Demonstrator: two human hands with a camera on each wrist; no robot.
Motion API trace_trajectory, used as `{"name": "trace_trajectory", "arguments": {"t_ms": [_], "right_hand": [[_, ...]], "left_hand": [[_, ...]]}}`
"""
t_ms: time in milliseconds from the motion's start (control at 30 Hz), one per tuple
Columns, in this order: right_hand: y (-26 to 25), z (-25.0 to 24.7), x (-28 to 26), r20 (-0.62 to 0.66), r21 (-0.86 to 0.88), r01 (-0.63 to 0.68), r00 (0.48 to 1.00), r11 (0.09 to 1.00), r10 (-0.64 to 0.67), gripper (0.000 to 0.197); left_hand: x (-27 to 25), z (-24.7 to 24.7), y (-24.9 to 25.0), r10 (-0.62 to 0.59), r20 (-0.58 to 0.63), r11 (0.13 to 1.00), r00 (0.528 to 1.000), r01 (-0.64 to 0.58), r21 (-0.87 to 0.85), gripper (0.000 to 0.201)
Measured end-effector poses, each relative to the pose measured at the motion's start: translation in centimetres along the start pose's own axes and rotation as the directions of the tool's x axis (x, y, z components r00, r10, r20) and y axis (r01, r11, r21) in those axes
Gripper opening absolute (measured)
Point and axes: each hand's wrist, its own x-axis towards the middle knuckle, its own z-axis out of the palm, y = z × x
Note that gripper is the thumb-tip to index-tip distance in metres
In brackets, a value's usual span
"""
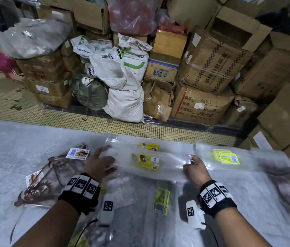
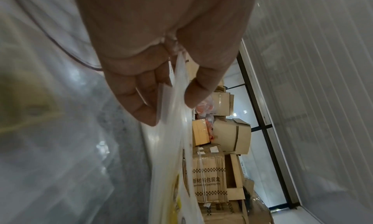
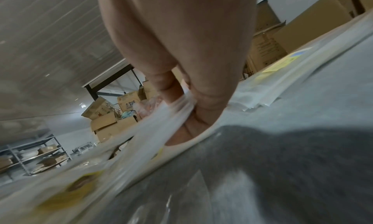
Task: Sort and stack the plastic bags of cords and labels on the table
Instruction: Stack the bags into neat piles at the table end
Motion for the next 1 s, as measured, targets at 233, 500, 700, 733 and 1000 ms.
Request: {"name": "trace_trajectory", "arguments": {"t_ms": [233,500,700,733,1000], "right_hand": [[-2.6,0.6,6.9,-0.088,-0.004,0.023,0.996,1.0,-0.023,0.036],[-2.4,2.5,9.7,-0.079,-0.411,0.04,0.994,0.911,-0.08,0.049],[-1.6,3.6,9.8,-0.107,-0.625,0.075,0.978,0.777,-0.181,0.062],[-1.5,3.7,9.7,-0.112,-0.659,0.091,0.97,0.746,-0.217,0.062],[-1.7,5.8,9.7,0.365,-0.781,0.442,0.897,0.441,-0.25,0.077]], "left_hand": [[5.8,3.2,1.9,0.249,-0.112,0.926,0.962,-0.202,0.32,0.054],[10.1,3.2,-0.2,0.166,-0.121,0.628,0.979,-0.011,0.778,0.068],[10.9,2.4,-0.6,0.12,-0.127,0.5,0.985,0.05,0.865,0.089],[10.8,2.4,-0.4,0.123,-0.122,0.462,0.985,0.052,0.885,0.091],[10.7,6.1,-0.3,0.116,0.286,-0.004,0.951,-0.287,0.958,0.094]]}}
